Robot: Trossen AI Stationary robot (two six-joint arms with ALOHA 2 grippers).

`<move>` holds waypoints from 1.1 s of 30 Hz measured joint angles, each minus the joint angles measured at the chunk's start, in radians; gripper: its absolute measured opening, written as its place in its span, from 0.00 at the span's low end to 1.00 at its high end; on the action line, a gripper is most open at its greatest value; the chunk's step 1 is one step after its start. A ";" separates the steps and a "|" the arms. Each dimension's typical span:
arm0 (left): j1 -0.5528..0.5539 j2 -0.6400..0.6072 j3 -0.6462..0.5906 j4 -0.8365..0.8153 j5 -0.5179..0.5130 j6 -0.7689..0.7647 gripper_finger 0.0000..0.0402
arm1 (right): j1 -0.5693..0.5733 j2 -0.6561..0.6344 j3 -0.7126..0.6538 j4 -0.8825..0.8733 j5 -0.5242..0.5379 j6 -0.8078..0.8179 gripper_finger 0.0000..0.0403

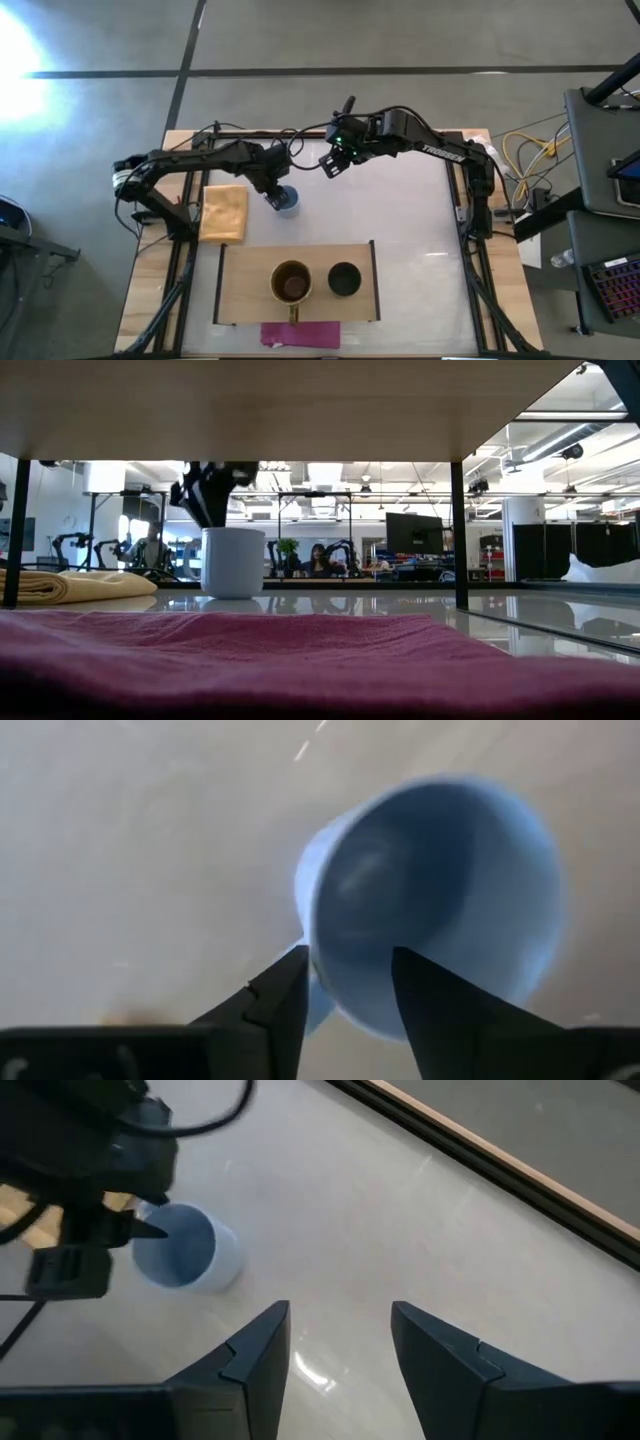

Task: Stack small to large cups/mugs on shelf
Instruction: Put the light blue mug on the shelf

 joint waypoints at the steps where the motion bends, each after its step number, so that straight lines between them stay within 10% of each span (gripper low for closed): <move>1: -0.001 -0.013 0.000 0.004 0.012 -0.027 0.32 | 0.000 0.000 0.000 0.001 0.000 0.000 0.41; 8: -0.002 -0.147 -0.001 0.022 -0.022 -0.044 0.30 | 0.000 0.000 0.000 0.013 0.000 -0.004 0.41; 15: 0.000 -0.193 -0.002 0.107 -0.071 0.270 0.30 | 0.000 0.000 -0.001 0.052 -0.025 -0.003 0.40; 33: 0.018 0.018 -0.003 0.123 0.048 0.477 0.30 | 0.014 0.000 -0.001 0.072 -0.053 0.023 0.40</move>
